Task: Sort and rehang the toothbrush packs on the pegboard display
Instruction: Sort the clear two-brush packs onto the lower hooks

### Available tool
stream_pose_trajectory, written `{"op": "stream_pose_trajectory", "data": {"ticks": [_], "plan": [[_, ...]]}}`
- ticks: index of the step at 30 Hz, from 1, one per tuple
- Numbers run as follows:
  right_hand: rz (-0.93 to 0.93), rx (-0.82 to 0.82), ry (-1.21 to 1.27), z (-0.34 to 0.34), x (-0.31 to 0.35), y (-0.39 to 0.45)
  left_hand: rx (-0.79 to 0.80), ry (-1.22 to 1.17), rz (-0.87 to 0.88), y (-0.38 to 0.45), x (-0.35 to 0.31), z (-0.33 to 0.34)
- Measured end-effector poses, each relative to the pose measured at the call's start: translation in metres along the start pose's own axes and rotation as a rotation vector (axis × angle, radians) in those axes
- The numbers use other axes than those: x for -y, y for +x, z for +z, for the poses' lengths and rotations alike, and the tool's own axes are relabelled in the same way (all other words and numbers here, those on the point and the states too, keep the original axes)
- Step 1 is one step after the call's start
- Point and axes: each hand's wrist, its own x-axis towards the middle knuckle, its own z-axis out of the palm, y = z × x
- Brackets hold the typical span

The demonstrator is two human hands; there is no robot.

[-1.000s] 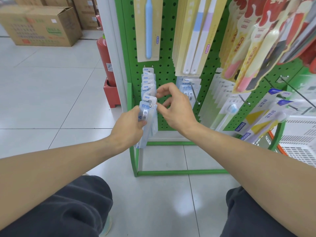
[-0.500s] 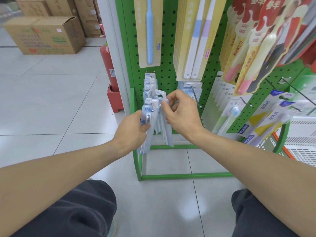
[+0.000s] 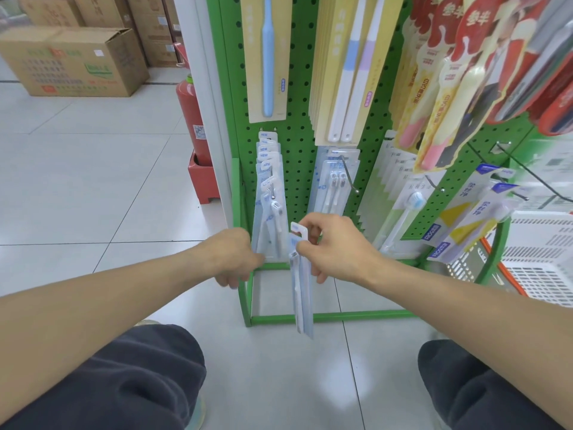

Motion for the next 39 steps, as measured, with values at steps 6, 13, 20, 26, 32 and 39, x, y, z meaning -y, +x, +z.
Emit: {"op": "stream_pose_trajectory", "data": {"ticks": [6, 13, 20, 26, 32, 39], "plan": [[0.066, 0.082, 0.088, 0.001, -0.007, 0.000, 0.203, -0.343, 0.396, -0.015, -0.008, 0.013], [0.106, 0.183, 0.208, -0.010, -0.015, -0.008, 0.325, -0.492, 0.453, -0.021, -0.017, 0.015], [-0.022, 0.151, 0.148, -0.031, -0.025, -0.010, 0.400, -0.599, 0.443, -0.029, -0.032, 0.027], [-0.053, 0.124, 0.151, -0.033, -0.024, -0.007, 0.264, -0.795, 0.415, -0.034, -0.046, 0.027], [-0.029, 0.229, 0.237, -0.033, -0.025, -0.010, 0.117, -0.864, 0.363, -0.031, -0.045, 0.030], [0.028, 0.354, 0.303, -0.050, -0.022, -0.004, 0.071, -0.983, 0.337, -0.035, -0.047, 0.037]]}}
